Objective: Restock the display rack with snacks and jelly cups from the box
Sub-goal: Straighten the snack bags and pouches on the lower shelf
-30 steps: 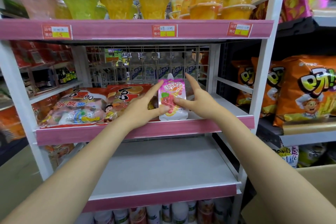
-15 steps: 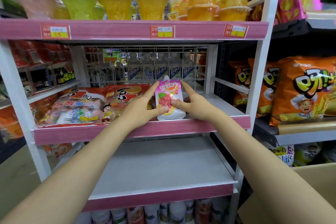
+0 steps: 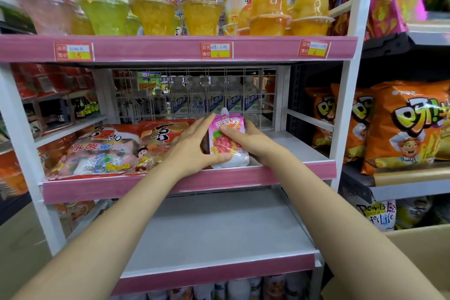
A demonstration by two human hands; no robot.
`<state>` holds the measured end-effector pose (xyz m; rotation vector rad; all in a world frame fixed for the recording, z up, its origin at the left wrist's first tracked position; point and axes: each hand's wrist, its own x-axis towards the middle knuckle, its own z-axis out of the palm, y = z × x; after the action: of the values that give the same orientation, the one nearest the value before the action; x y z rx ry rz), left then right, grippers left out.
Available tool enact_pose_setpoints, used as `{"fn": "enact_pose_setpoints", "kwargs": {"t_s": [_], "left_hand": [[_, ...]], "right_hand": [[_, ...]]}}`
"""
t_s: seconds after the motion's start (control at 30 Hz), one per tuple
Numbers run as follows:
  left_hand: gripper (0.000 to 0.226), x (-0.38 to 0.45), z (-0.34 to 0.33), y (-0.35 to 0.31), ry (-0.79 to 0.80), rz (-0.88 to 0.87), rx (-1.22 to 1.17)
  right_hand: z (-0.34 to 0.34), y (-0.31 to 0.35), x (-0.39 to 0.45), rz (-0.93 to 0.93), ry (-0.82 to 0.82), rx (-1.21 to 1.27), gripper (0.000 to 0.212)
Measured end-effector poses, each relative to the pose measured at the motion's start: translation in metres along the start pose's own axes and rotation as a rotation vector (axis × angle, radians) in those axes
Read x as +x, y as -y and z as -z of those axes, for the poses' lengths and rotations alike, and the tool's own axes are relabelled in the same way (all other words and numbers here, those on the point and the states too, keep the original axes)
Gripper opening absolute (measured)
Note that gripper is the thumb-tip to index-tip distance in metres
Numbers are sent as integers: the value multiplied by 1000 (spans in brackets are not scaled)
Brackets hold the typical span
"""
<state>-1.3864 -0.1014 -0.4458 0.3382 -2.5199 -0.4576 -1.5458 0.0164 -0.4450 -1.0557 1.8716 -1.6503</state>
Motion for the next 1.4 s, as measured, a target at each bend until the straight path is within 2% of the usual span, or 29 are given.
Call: {"fn": "enact_pose_setpoints", "kwargs": {"t_s": [0.1, 0.13, 0.27, 0.37, 0.47, 0.57, 0.7, 0.83, 0.93, 1.03, 1.2, 1.33, 1.4], "left_hand": [[110, -3, 0, -4, -9, -1, -10], [108, -4, 1, -6, -6, 10, -14], [105, -7, 2, -8, 7, 56, 2], [105, -7, 3, -7, 28, 76, -4], [104, -7, 3, -8, 35, 64, 3], [104, -6, 3, -9, 47, 77, 12], [108, -7, 4, -10, 50, 90, -3], [129, 6, 10, -8, 134, 169, -89], [124, 15, 15, -10, 184, 177, -106], [124, 16, 11, -9, 161, 188, -62], [134, 17, 3, 1, 110, 202, -95], [125, 15, 4, -1, 103, 205, -78], [128, 12, 7, 1, 117, 185, -85]], "right_hand": [[-6, 2, -1, 37, 57, 50, 102], [-6, 3, 0, 49, 61, 58, 97], [-4, 4, 8, 37, 23, 121, 102], [-6, 6, 12, 21, 58, 142, 99], [-5, 5, 11, 24, 64, 137, 88], [-5, 6, 7, 22, 104, 128, 63], [-8, 8, 6, 23, 108, 164, 73], [-8, 6, 6, 24, 92, 194, 85], [-7, 6, 5, 33, 87, 170, 71], [-6, 7, 2, 55, 84, 133, 53], [-8, 9, 1, 85, 53, 30, 47], [-12, 13, -4, 70, -12, -123, 75], [-13, 16, -10, 65, -53, -154, 73]]}}
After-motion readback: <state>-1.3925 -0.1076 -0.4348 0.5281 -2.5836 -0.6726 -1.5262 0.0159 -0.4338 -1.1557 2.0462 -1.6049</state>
